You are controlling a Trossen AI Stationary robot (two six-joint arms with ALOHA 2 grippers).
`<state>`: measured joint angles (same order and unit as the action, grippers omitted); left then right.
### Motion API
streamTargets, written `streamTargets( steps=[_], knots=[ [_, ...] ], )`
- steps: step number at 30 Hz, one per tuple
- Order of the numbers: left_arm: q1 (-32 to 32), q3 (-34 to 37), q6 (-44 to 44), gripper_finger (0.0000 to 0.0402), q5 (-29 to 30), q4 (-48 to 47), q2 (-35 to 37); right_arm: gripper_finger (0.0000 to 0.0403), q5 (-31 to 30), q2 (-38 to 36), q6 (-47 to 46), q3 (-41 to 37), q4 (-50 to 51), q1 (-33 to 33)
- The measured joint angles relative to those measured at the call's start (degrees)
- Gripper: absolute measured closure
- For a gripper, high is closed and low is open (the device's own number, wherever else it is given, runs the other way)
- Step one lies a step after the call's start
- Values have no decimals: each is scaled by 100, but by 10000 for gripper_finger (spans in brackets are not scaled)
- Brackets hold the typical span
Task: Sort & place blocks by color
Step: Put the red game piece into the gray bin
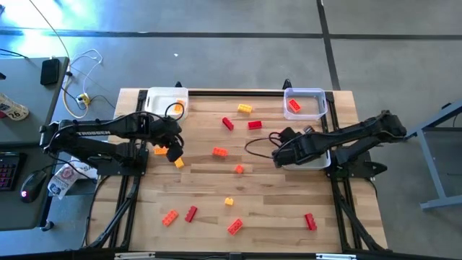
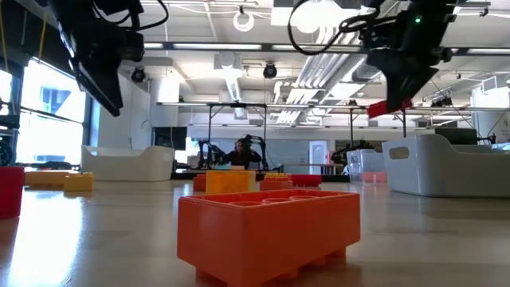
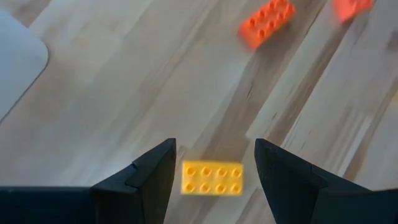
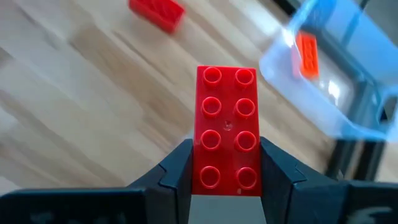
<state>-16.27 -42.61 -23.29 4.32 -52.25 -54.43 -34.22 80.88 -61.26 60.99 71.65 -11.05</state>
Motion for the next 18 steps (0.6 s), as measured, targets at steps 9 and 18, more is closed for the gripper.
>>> streamTargets(
  steps=[9,18],
  knots=[
    [150,2,1347,197,-19,-410,0,291,1130,25,-908,0,997,-49],
    [219,53,1959,197,-66,-415,-109,291,1598,25,-1381,-327,809,-111]
  ],
)
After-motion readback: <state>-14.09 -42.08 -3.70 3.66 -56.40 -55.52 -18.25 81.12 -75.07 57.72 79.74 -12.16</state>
